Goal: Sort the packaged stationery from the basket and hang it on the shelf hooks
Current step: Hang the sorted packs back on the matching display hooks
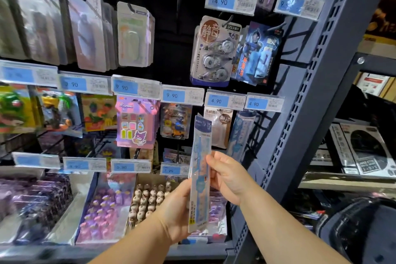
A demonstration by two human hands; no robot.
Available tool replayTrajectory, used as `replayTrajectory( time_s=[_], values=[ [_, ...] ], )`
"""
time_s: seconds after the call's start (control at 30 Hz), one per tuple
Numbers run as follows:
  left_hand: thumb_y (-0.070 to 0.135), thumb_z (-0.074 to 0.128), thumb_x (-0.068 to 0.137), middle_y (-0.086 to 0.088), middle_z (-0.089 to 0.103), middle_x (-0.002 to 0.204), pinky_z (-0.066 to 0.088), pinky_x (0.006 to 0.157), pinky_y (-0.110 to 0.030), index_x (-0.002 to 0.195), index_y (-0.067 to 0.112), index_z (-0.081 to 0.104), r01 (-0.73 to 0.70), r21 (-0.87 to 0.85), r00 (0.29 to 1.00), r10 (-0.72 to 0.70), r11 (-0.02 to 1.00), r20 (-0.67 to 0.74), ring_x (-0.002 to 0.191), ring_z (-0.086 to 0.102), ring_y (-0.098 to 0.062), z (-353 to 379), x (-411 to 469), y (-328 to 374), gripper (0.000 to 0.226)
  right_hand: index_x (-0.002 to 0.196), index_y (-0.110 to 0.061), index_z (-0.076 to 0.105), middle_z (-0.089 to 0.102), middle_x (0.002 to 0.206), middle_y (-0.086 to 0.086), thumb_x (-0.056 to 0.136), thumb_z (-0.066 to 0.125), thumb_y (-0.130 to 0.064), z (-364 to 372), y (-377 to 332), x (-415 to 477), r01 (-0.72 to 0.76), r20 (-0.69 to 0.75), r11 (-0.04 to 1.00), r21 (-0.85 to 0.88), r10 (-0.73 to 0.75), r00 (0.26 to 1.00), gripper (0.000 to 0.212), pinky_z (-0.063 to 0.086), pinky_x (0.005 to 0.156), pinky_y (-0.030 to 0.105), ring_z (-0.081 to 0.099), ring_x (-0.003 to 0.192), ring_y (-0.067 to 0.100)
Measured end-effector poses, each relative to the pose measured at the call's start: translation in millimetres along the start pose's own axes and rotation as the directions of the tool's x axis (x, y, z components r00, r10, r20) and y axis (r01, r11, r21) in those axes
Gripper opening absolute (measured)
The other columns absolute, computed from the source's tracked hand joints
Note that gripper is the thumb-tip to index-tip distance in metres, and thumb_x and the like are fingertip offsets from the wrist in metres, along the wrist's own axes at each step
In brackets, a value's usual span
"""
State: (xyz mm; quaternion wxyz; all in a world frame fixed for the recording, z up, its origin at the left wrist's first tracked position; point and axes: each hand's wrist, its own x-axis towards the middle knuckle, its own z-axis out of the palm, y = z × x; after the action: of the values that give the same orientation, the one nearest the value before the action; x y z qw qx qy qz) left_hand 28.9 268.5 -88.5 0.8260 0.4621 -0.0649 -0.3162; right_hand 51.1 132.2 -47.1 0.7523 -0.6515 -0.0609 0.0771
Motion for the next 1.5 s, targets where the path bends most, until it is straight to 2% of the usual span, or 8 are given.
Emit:
replayTrajectory(
  time_s=[0.13, 0.3, 0.57, 0.83, 1.0, 1.27, 1.37, 1.5],
  values=[
    [0.045, 0.061, 0.084, -0.021, 0.057, 0.121, 0.046, 0.100, -0.047, 0.128, 0.011, 0.063, -0.021, -0.039, 0.999, 0.019, 0.999, -0.045, 0.109, 0.052, -0.034, -10.9, 0.0, -3.9, 0.055, 0.100, -0.010, 0.060, 0.071, 0.080, 0.001, 0.101, 0.043, -0.014, -1.8, -1.0, 2.9, 0.057, -0.064, 0.989, 0.136, -0.049, 0.997, 0.018, 0.055, 0.077, 0.035, 0.068, 0.076, 0.014],
    [0.030, 0.062, 0.079, -0.018, 0.064, 0.089, 0.047, 0.060, -0.032, 0.097, -0.002, 0.074, -0.012, -0.063, 0.997, 0.007, 0.998, -0.079, 0.075, 0.060, -0.025, -28.4, 1.6, -14.1, 0.038, 0.106, -0.007, 0.060, 0.068, 0.099, 0.012, 0.102, 0.038, -0.008, -23.5, -2.5, 6.2, 0.170, -0.246, 0.962, 0.213, -0.116, 0.962, 0.022, 0.055, 0.080, 0.038, 0.066, 0.089, 0.023],
    [0.025, 0.056, 0.086, -0.014, 0.070, 0.117, 0.060, 0.074, -0.038, 0.122, 0.009, 0.058, 0.026, 0.036, 0.999, -0.025, 0.999, -0.026, 0.097, 0.069, -0.030, -25.6, -1.4, -14.0, 0.040, 0.094, -0.018, 0.059, 0.070, 0.101, 0.009, 0.101, 0.044, -0.017, -56.3, -2.1, 12.7, 0.231, -0.657, 0.961, -0.151, -0.272, 0.703, 0.016, 0.054, 0.074, 0.035, 0.068, 0.090, 0.025],
    [0.035, 0.056, 0.083, -0.014, 0.070, 0.118, 0.055, 0.066, -0.033, 0.126, 0.014, 0.055, 0.022, 0.097, 1.000, -0.023, 0.995, 0.011, 0.094, 0.067, -0.026, -20.6, 6.4, -14.4, 0.047, 0.091, -0.030, 0.065, 0.071, 0.099, -0.002, 0.100, 0.045, -0.022, -73.7, -5.5, 33.6, 0.178, -0.723, 0.962, -0.207, -0.273, 0.634, 0.023, 0.056, 0.086, 0.043, 0.069, 0.092, 0.019],
    [0.063, 0.038, 0.081, -0.014, 0.070, 0.117, 0.053, 0.067, -0.032, 0.124, 0.017, 0.058, 0.050, 0.111, 0.999, -0.049, 0.993, -0.011, 0.091, 0.068, -0.025, -17.9, 10.7, -13.5, 0.065, 0.123, -0.023, 0.064, 0.069, 0.113, -0.003, 0.098, 0.047, -0.025, -75.4, -7.3, 46.3, 0.127, -0.764, 0.957, -0.259, -0.284, 0.580, 0.030, 0.053, 0.094, 0.043, 0.066, 0.103, 0.018],
    [0.060, 0.034, 0.089, -0.014, 0.070, 0.118, 0.053, 0.069, -0.034, 0.126, 0.020, 0.056, 0.038, 0.099, 0.999, -0.038, 0.994, -0.010, 0.097, 0.066, -0.028, -16.5, 13.0, -10.7, 0.058, 0.118, -0.016, 0.054, 0.055, 0.106, -0.002, 0.090, 0.063, -0.031, -66.1, -6.4, 51.0, 0.020, -0.839, 0.948, -0.319, -0.292, 0.459, 0.033, 0.040, 0.075, 0.028, 0.054, 0.090, 0.017],
    [0.061, 0.042, 0.084, -0.014, 0.069, 0.120, 0.055, 0.070, -0.036, 0.126, 0.020, 0.057, 0.025, 0.099, 0.999, -0.022, 0.995, -0.029, 0.101, 0.067, -0.029, -18.3, 14.9, -10.9, 0.060, 0.089, -0.021, 0.055, 0.059, 0.091, -0.005, 0.091, 0.058, -0.037, -47.4, -4.1, 40.9, 0.006, -0.671, 0.862, -0.508, -0.400, 0.624, 0.016, 0.043, 0.065, 0.029, 0.057, 0.083, 0.017],
    [0.062, 0.047, 0.081, -0.015, 0.068, 0.120, 0.054, 0.071, -0.037, 0.127, 0.019, 0.060, 0.019, 0.075, 0.998, -0.014, 0.997, -0.066, 0.100, 0.066, -0.028, -19.3, 16.8, -12.8, 0.064, 0.086, -0.025, 0.059, 0.070, 0.091, 0.000, 0.086, 0.062, -0.047, -31.6, 2.1, 35.4, 0.059, -0.425, 0.863, -0.502, -0.306, 0.852, 0.022, 0.055, 0.085, 0.047, 0.068, 0.090, 0.021]
  ],
)
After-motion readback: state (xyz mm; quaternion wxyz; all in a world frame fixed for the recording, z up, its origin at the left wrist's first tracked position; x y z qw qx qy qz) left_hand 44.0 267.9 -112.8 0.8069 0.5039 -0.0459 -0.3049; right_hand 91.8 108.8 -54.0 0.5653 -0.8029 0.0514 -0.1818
